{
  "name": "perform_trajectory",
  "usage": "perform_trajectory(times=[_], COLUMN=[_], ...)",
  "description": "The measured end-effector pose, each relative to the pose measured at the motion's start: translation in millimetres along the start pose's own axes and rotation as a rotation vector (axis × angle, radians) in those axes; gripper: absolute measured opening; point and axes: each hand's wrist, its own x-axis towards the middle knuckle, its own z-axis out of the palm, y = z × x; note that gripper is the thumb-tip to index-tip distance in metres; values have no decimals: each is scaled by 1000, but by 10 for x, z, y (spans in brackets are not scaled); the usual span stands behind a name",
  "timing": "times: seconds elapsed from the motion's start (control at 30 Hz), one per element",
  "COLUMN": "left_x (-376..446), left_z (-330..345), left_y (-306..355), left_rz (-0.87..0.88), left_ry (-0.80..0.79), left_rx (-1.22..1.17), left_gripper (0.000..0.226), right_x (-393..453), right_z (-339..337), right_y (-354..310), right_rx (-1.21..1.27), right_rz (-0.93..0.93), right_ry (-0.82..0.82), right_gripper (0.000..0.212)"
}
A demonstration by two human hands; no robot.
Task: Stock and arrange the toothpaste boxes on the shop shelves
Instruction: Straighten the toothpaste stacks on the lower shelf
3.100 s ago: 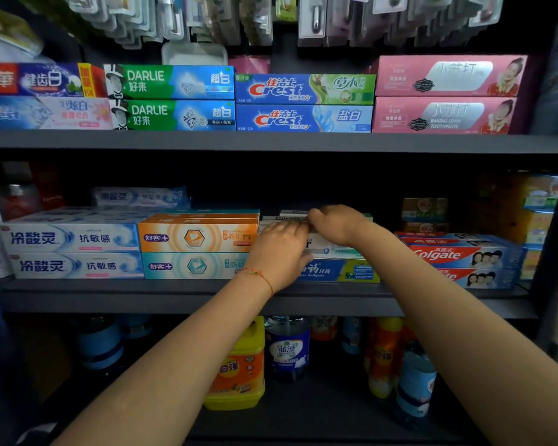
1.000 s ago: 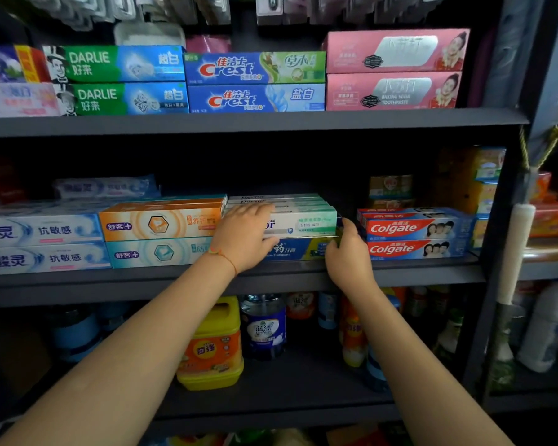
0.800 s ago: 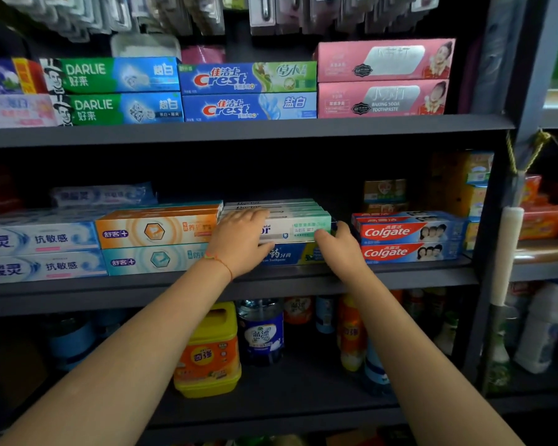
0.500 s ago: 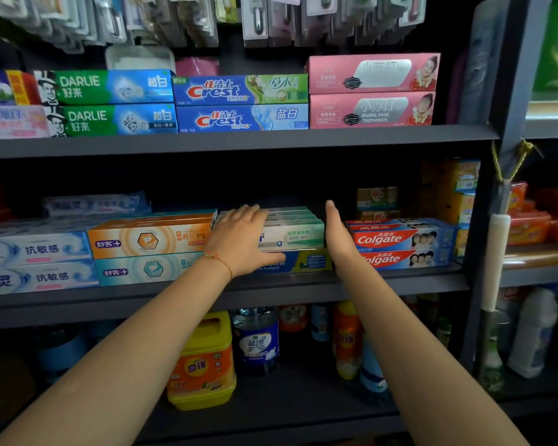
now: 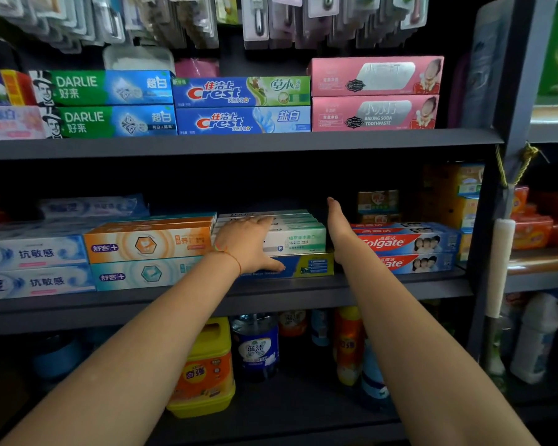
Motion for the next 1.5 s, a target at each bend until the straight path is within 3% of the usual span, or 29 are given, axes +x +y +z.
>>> perform_trajectory(times=[0.23,0.53,0.7,0.83,0.97,1.03,1.13,1.23,1.4,1.5], left_x=[8,18,29,27,25,0,-96,-205,-233,-262], left_z=[23,28,55,62,27,4,36,93,75,73], left_y=[-5,-12,-2,-9,-22,-33,-63,-90,-124,-158], left_rz=[-4,-2,-6,-4,7,7,-9,-9,26,21], left_ry=[15,24,16,10,-1,34,126,149,145,154], left_rx=[1,3,19,2,-71,-117,-84,-78,-79,-78], left_gripper=[108,107,107,106,100,93,75,63,60,61], right_x=[27,95,-139,-375,-503,-501,-431,-401,-369,-319], right_z=[28,13,-15,-12,-31,-59,-73,-19,11,130], right_y=[0,38,94,263,232,147,93,135,154,-39], right_rx=[-53,-33,-42,-123,-398,-622,-961,-1073,-1125,-1126], right_rz=[-51,-35,-56,-143,-617,-789,-735,-685,-719,-779], right_ry=[-6,-44,14,73,105,90,-26,-76,1,69], right_gripper=[84,105,68,77,55,60,82,89,82,54])
